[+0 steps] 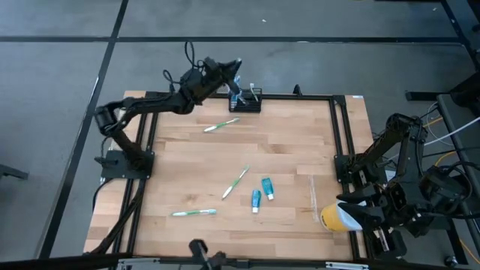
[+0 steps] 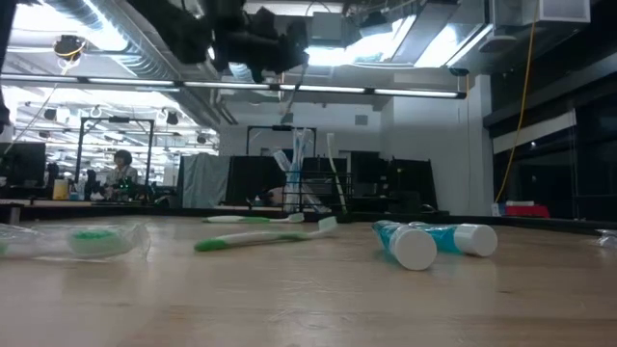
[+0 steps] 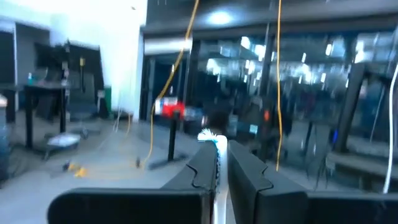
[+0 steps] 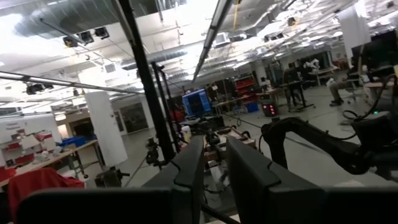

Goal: Pick & Place toothbrushing station
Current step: Put the blue toothbrush into the wire organizer

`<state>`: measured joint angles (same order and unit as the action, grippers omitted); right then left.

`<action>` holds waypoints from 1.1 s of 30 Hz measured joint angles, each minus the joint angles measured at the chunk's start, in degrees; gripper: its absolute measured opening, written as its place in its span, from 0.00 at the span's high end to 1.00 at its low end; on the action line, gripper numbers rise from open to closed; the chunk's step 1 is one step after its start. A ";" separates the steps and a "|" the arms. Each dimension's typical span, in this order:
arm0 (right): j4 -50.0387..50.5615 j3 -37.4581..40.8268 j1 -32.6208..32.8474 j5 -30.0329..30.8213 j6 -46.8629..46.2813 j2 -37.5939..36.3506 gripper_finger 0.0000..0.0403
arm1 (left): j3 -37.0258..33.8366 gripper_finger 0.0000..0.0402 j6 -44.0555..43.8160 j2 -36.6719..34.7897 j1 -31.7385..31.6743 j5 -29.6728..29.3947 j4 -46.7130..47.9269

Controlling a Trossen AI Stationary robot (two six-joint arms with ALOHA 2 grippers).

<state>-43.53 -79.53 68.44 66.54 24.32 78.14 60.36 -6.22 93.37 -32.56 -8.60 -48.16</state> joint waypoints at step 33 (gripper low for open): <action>-1.46 0.00 1.17 10.60 -3.96 -0.12 0.83 | -13.55 0.96 -6.81 20.28 -1.44 -9.52 -36.94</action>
<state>-44.99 -79.53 69.60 77.14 20.36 78.02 46.80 -13.03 113.65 -34.00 -18.12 -85.09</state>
